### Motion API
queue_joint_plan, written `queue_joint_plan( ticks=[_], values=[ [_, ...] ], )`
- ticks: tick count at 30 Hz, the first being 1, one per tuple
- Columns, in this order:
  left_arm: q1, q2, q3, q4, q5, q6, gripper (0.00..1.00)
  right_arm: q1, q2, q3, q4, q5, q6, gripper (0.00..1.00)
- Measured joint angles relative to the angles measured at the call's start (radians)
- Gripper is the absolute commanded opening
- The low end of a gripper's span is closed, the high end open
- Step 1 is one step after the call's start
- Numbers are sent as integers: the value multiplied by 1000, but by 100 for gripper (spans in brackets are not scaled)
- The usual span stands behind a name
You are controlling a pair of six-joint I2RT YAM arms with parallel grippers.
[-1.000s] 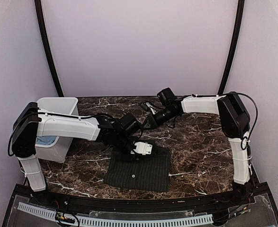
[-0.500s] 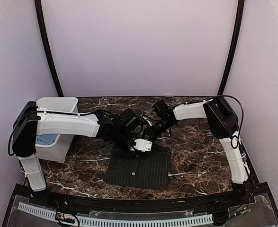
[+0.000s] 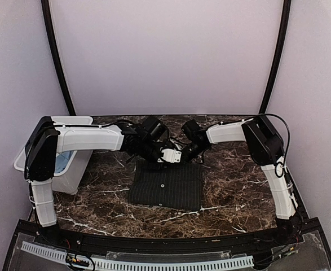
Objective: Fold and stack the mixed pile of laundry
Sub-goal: Fold the 2/3-rectangle-folded shirt at the center of the board.
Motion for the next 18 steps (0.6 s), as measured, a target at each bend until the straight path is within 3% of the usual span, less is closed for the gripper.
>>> queue_joint_plan(
  ticks=[8,16,18],
  values=[
    [16,43,-11,58,-12,53,3,0,0,2,-5,4,-3,1],
    [22,56,-34,117,-23,86,4,-8,-10,79,-85,83,-8,22],
    [24,57,-35,128,-23,93,8,-13,-14,121,-108,109,-13,34]
  ],
)
